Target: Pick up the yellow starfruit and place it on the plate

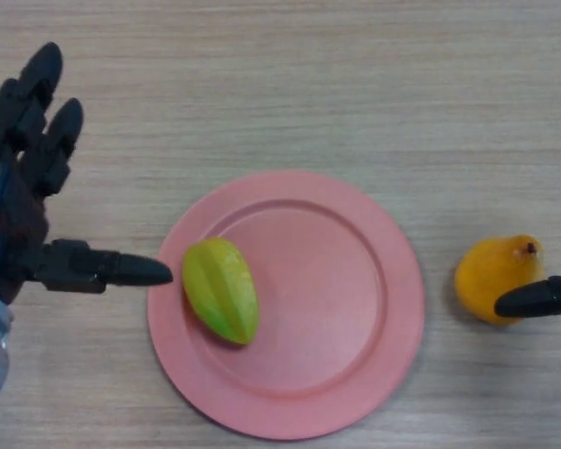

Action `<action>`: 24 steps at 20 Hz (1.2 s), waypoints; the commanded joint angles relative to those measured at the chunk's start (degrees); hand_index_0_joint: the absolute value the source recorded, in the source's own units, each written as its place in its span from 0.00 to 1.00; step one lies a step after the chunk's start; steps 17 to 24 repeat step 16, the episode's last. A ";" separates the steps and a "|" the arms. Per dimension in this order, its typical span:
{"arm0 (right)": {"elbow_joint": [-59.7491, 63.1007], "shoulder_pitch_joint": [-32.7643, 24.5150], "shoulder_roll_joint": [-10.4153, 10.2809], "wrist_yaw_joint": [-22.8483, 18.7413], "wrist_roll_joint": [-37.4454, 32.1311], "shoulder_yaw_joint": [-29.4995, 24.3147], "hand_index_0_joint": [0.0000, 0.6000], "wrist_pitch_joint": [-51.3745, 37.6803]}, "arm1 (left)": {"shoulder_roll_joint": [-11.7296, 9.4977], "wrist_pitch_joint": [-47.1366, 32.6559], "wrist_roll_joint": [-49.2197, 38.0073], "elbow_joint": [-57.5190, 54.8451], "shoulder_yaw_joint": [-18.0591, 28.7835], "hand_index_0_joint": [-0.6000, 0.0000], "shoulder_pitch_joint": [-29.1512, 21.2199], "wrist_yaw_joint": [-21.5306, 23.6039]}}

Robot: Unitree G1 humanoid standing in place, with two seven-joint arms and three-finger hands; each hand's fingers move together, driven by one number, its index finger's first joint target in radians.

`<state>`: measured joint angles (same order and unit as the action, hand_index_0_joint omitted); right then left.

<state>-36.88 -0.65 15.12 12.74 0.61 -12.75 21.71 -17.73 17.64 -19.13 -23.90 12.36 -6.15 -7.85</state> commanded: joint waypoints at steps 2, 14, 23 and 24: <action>-2.05 -1.43 2.13 -1.94 -1.65 -2.72 0.00 -6.71 | -2.45 -6.95 -0.67 -3.10 3.12 1.00 -2.26 0.92; -2.48 -2.04 2.03 -4.25 2.86 -1.38 0.00 -7.65 | -1.45 -17.90 4.91 1.31 1.72 1.00 -1.48 0.29; -1.90 -2.73 2.25 -4.31 2.87 -1.48 0.00 -7.54 | -1.45 -18.04 3.81 1.27 2.00 1.00 -1.41 0.02; -1.90 -2.73 2.25 -4.31 2.87 -1.48 0.00 -7.54 | -1.45 -18.04 3.81 1.27 2.00 1.00 -1.41 0.02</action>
